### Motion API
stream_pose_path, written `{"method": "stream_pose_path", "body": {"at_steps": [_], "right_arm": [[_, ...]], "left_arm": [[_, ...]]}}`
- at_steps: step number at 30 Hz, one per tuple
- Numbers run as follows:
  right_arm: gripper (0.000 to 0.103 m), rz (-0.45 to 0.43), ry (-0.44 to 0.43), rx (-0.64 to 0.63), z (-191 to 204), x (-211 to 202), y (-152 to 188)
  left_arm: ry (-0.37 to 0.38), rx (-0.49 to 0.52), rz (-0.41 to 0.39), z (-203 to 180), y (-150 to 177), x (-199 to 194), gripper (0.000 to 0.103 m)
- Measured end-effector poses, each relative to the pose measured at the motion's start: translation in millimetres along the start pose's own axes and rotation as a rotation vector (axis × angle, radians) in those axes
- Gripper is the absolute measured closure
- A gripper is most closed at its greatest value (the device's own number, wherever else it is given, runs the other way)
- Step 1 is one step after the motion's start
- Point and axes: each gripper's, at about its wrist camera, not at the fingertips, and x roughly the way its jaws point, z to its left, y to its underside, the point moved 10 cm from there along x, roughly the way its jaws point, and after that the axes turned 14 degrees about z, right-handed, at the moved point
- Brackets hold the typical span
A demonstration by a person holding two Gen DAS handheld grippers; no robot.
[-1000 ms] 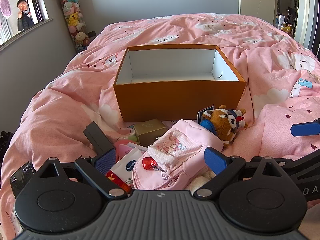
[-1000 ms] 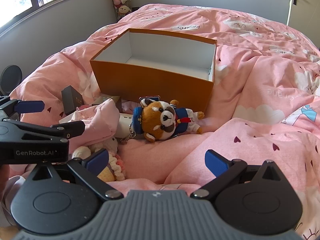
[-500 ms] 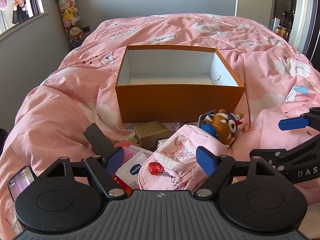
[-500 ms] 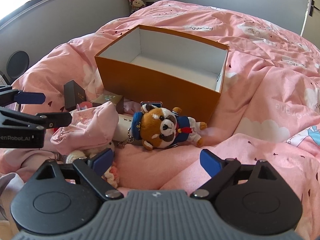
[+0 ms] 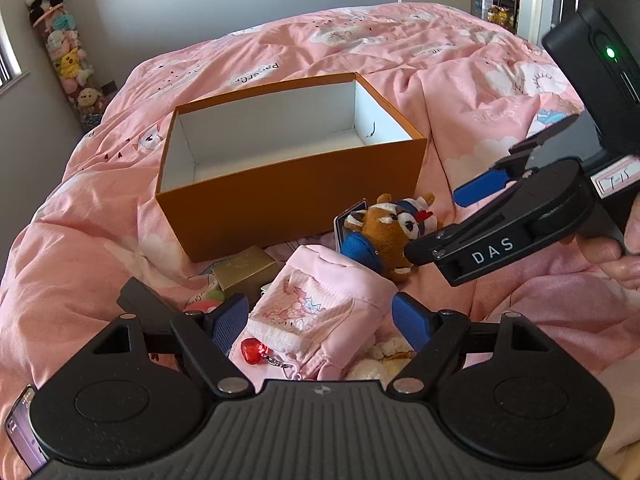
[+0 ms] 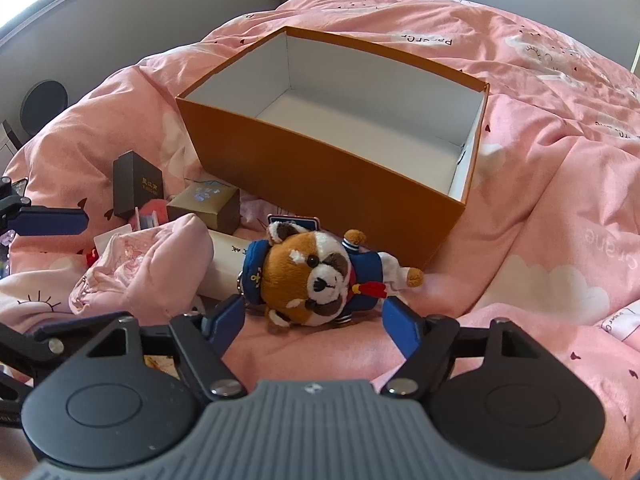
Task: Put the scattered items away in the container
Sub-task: 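Grasp the pink cloth pouch with the left gripper while the right grasps the plush raccoon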
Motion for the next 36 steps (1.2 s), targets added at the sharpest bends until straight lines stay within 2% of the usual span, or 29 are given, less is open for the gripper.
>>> {"method": "stream_pose_path", "body": {"at_steps": [5, 8, 13, 15, 18, 25, 32, 36], "right_arm": [[0.028, 0.003, 0.008, -0.054, 0.8, 6.4, -2.8], [0.028, -0.003, 0.005, -0.099, 4.3, 10.7, -4.3], [0.028, 0.013, -0.006, -0.187, 10.9, 22.8, -6.4], [0.026, 0.014, 0.001, -0.235, 14.0, 26.0, -7.8], [0.021, 0.008, 0.012, -0.285, 16.3, 29.9, -10.4], [0.021, 0.025, -0.001, -0.330, 20.2, 46.2, -20.0], [0.020, 0.022, 0.041, -0.388, 26.5, 60.5, -25.7], [0.020, 0.009, 0.034, -0.399, 28.5, 62.5, -28.8]], "left_arm": [[-0.036, 0.051, 0.054, -10.7, 2.2, 18.2, 0.009], [-0.083, 0.063, 0.084, -10.9, 3.0, 28.6, 0.009], [-0.129, 0.050, 0.094, -7.4, 0.2, 38.6, 0.010], [-0.146, 0.038, 0.092, -2.8, -2.7, 39.8, 0.022], [-0.119, -0.002, 0.098, 6.2, -6.6, 41.0, 0.025], [-0.077, -0.097, 0.068, 26.4, -16.3, 35.6, 0.028], [0.033, -0.213, 0.038, 42.5, -22.4, 30.1, 0.051], [0.043, -0.266, 0.016, 54.4, -25.5, 26.8, 0.056]]}}
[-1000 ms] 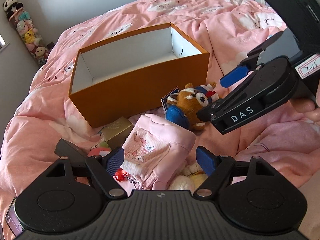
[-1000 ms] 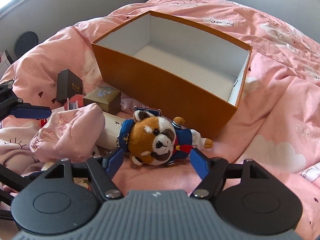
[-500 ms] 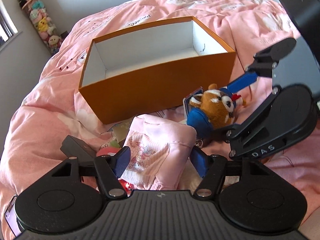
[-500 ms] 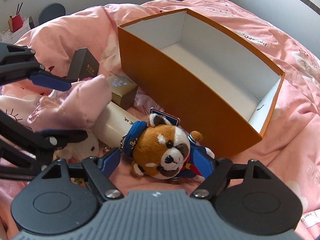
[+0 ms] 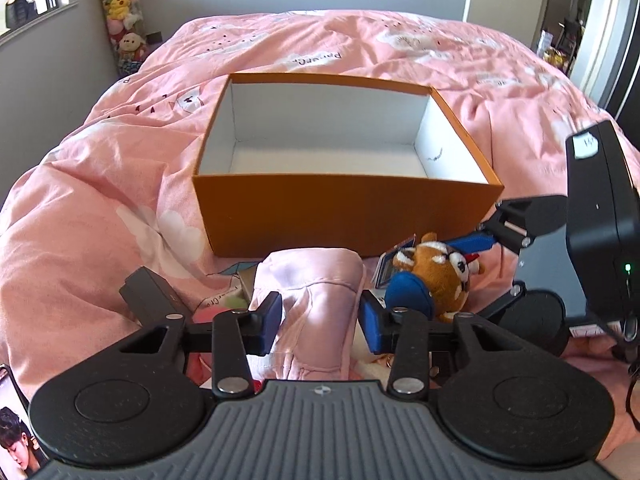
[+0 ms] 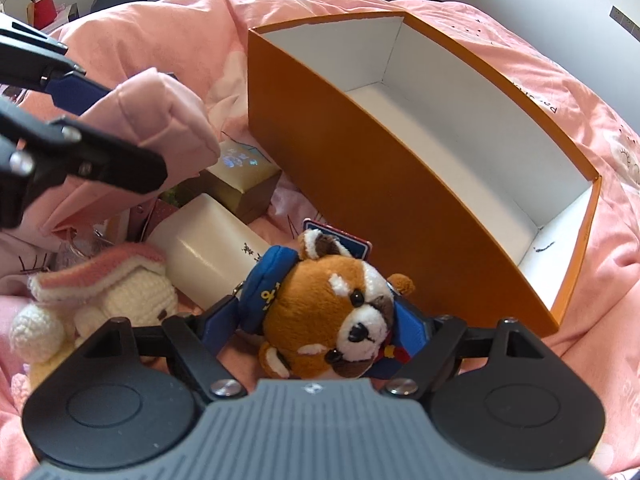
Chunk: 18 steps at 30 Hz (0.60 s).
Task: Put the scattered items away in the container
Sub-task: 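Grasp the pink cloth pouch with the left gripper while the right grasps the plush raccoon, then carry the pink pouch and plush raccoon into the shoebox with both grippers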
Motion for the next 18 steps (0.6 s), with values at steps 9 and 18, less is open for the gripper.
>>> {"method": "stream_pose_path", "body": {"at_steps": [9, 18], "right_arm": [[0.027, -0.004, 0.002, -0.017, 5.3, -8.6, -3.3], [0.028, -0.060, -0.070, 0.061, -1.6, -44.3, -13.3]], "left_arm": [[-0.040, -0.038, 0.026, 19.8, 3.3, 11.2, 0.051], [0.061, -0.116, -0.023, 29.2, -0.7, 0.7, 0.066]]}}
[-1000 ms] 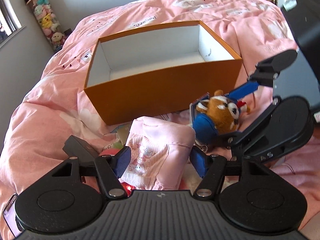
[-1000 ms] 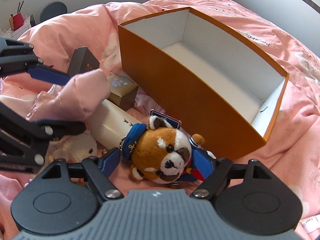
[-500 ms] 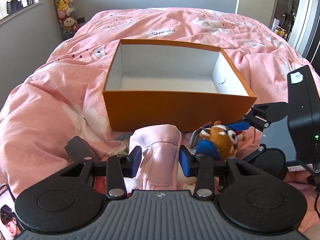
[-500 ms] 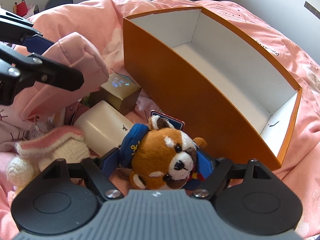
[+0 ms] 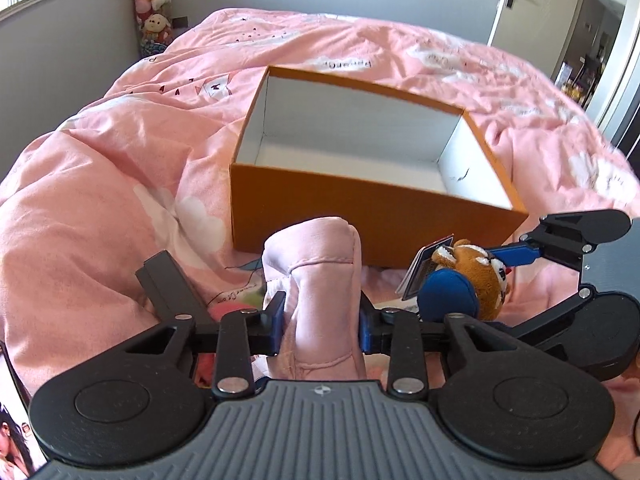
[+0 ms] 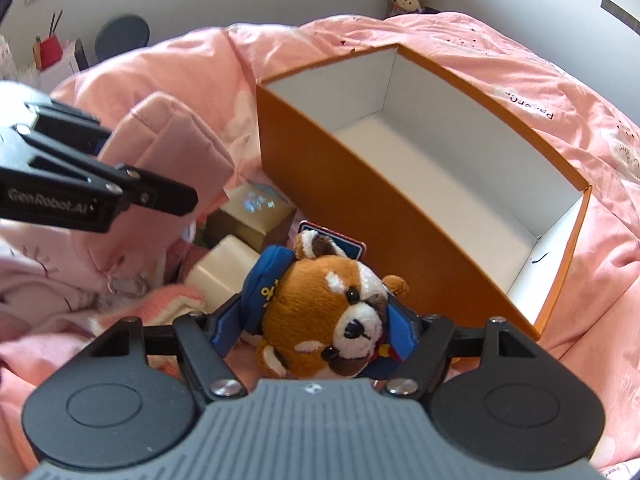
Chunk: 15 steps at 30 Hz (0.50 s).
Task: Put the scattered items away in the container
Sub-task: 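Carry the pink pouch and plush raccoon into the shoebox with both grippers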
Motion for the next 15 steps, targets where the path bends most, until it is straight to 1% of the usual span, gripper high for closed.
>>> {"method": "stream_pose_path", "body": {"at_steps": [2, 7, 11, 15], "right_arm": [[0.028, -0.031, -0.013, 0.018, -1.5, -12.9, -5.0], [0.028, -0.133, 0.007, 0.043, -7.3, -46.8, -21.2], [0.028, -0.221, 0.036, 0.063, -16.2, -70.1, -37.8], [0.028, -0.285, 0.055, 0.099, -32.5, -83.4, -55.6]], "left_arm": [[0.020, -0.007, -0.026, -1.0, -4.9, -8.8, 0.067], [0.014, 0.030, -0.111, -8.3, -26.0, -33.7, 0.067], [0.026, 0.042, -0.170, -17.5, -52.4, -46.7, 0.067], [0.030, 0.059, -0.257, -30.2, -84.9, -59.5, 0.067]]}}
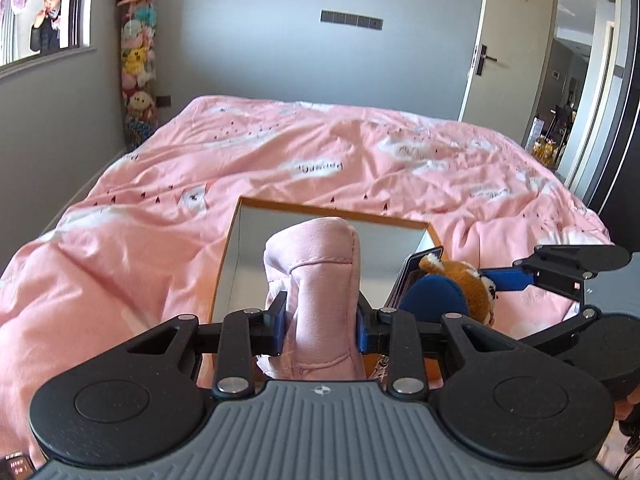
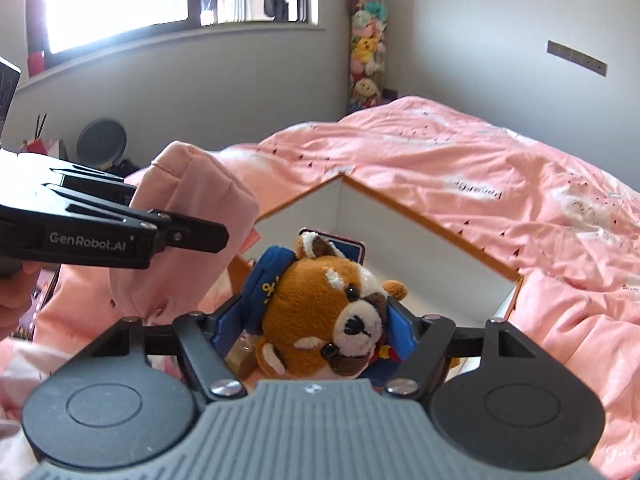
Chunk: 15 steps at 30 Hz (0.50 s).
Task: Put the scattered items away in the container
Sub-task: 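Carry the pink pouch and plush raccoon into the shoebox with both grippers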
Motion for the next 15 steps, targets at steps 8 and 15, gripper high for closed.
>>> {"method": "stream_pose_path", "body": {"at_steps": [8, 15], "right_arm": [[0.028, -0.076, 0.144, 0.050, -36.2, 5.5, -25.0], [0.028, 0.056, 0.095, 0.149, -54.0, 62.9, -7.4]], "left_arm": [[0.030, -0.015, -0.099, -10.9, -56.1, 16.7, 0.067], [0.005, -0.087, 0.016, 9.9, -45.2, 83.5, 0.067]]}}
